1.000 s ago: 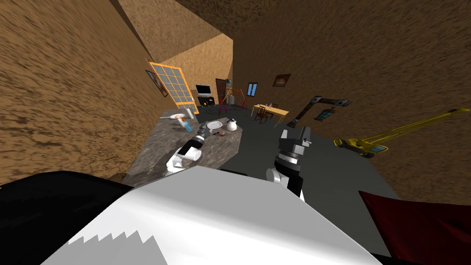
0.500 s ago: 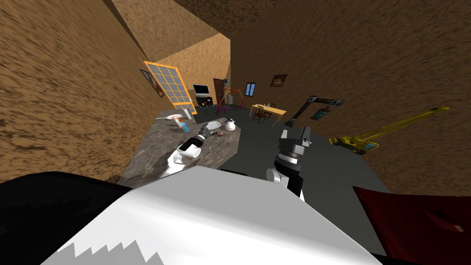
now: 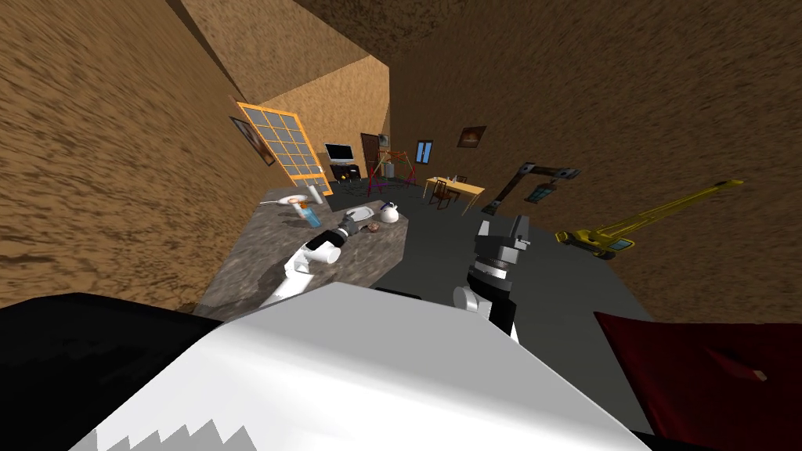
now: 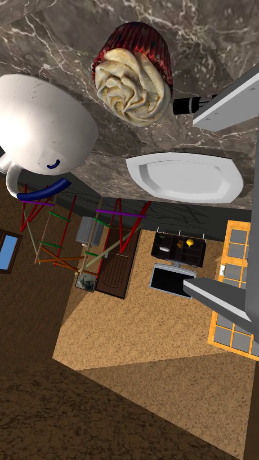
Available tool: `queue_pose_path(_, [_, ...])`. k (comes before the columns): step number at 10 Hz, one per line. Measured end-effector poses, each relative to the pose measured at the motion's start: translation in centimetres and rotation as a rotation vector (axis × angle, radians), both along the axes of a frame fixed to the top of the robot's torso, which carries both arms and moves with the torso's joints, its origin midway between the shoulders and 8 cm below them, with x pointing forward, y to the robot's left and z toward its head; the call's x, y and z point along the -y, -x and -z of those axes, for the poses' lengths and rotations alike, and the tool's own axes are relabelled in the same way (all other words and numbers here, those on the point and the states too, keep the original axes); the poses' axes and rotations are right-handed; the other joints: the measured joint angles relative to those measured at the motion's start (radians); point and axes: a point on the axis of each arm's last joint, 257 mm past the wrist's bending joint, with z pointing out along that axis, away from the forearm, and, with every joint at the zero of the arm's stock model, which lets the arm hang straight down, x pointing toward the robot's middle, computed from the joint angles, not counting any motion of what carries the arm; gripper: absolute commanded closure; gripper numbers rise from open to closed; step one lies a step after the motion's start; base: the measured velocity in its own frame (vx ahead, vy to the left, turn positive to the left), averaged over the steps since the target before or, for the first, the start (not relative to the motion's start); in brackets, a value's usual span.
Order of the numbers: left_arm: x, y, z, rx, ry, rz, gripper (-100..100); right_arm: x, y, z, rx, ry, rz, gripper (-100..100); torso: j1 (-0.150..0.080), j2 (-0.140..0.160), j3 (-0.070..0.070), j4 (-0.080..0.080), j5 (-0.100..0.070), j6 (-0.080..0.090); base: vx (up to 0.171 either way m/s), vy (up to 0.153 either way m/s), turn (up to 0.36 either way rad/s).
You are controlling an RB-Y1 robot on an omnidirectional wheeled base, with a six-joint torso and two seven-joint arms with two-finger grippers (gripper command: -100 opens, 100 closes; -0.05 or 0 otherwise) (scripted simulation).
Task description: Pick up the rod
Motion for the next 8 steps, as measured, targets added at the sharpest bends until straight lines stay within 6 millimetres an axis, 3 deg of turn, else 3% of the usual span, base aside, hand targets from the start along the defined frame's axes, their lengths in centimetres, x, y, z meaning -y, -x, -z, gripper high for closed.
queue_pose_path(8, [-2.3,-0.8,5.2,-0.219,0.108,-0.039,-100,0.0,0.0,0.0,0.000,0.000,0.000,0,0.001,0.000,0.000,0.000,0.000,0.000,0.014,-0.002,-0.035])
